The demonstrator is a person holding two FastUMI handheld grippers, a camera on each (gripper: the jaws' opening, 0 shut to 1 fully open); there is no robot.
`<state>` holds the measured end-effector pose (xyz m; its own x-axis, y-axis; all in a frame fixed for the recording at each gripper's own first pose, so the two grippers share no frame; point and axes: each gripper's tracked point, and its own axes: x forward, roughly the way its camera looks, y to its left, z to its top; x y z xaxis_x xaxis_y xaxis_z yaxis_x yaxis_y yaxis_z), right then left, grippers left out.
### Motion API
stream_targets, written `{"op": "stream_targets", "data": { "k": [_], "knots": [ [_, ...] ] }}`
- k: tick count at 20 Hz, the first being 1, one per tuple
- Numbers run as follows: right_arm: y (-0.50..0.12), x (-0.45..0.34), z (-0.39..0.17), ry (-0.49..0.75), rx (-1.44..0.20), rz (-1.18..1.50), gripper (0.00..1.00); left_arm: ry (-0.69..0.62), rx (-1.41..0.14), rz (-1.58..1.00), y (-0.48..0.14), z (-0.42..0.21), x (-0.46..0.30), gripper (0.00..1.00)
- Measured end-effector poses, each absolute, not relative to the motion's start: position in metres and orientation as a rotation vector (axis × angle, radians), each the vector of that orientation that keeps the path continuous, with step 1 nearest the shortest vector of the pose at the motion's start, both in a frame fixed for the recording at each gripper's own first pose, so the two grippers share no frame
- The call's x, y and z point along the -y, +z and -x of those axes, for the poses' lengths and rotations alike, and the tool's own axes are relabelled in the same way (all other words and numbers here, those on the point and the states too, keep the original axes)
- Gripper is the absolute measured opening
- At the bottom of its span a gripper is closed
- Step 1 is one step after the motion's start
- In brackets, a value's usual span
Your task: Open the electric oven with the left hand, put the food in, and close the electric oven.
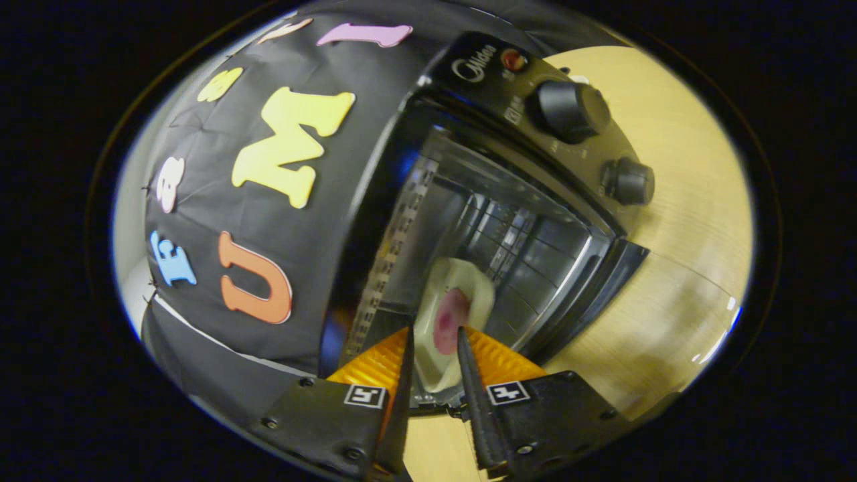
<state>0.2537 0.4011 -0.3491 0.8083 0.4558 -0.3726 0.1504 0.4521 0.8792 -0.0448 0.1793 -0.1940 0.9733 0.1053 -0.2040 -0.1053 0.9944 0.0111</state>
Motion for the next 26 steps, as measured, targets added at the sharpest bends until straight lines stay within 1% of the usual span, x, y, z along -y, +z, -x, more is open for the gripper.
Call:
{"op": "stream_targets", "data": {
  "k": [1,2,3,5,6,7,8,9,10,11,13,14,15,18,19,23,26],
  "knots": [
    [-0.349,-0.396,-0.253,0.192,-0.616,-1.073,0.4,0.104,-0.21,0.0,-0.195,0.044,-0.177,0.94],
    [-0.347,-0.389,-0.246,0.18,-0.602,-1.05,0.51,0.101,-0.214,0.0,-0.195,0.044,-0.175,0.94],
    [-0.347,-0.385,-0.242,0.174,-0.593,-1.041,0.58,0.097,-0.215,-0.001,-0.195,0.045,-0.172,0.94],
    [-0.337,-0.379,-0.23,0.204,-0.571,-1.029,0.81,0.079,-0.21,-0.002,-0.192,0.045,-0.163,0.94],
    [-0.333,-0.377,-0.221,0.223,-0.568,-0.999,0.79,0.07,-0.212,-0.002,-0.192,0.045,-0.159,0.94],
    [-0.328,-0.372,-0.213,0.239,-0.558,-0.962,0.84,0.058,-0.216,-0.003,-0.193,0.045,-0.153,0.93],
    [-0.324,-0.365,-0.205,0.258,-0.55,-0.93,0.99,0.045,-0.219,-0.003,-0.195,0.044,-0.148,0.93],
    [-0.316,-0.36,-0.195,0.28,-0.545,-0.904,0.92,0.033,-0.227,-0.003,-0.197,0.043,-0.143,0.93],
    [-0.308,-0.351,-0.185,0.301,-0.533,-0.873,0.92,0.025,-0.241,-0.001,-0.202,0.041,-0.139,0.93],
    [-0.298,-0.34,-0.177,0.31,-0.512,-0.829,0.99,0.021,-0.258,0.0,-0.208,0.038,-0.136,0.93],
    [-0.269,-0.31,-0.165,0.335,-0.427,-0.754,0.99,0.006,-0.292,0.008,-0.22,0.029,-0.124,0.93],
    [-0.253,-0.298,-0.159,0.353,-0.378,-0.711,0.92,-0.001,-0.312,0.011,-0.226,0.025,-0.118,0.93],
    [-0.236,-0.286,-0.151,0.366,-0.332,-0.661,0.99,-0.009,-0.33,0.013,-0.232,0.019,-0.111,0.94],
    [-0.194,-0.248,-0.126,0.388,-0.235,-0.539,0.99,-0.057,-0.384,0.021,-0.251,0.002,-0.083,0.94],
    [-0.178,-0.236,-0.118,0.393,-0.206,-0.505,0.94,-0.072,-0.405,0.022,-0.259,-0.004,-0.073,0.94],
    [-0.118,-0.174,-0.089,0.359,-0.059,-0.353,0.94,-0.148,-0.509,0.022,-0.298,-0.018,-0.031,0.94],
    [-0.083,-0.128,-0.069,0.324,0.023,-0.318,0.94,-0.191,-0.586,0.03,-0.324,-0.023,-0.006,0.94]
  ]
}}
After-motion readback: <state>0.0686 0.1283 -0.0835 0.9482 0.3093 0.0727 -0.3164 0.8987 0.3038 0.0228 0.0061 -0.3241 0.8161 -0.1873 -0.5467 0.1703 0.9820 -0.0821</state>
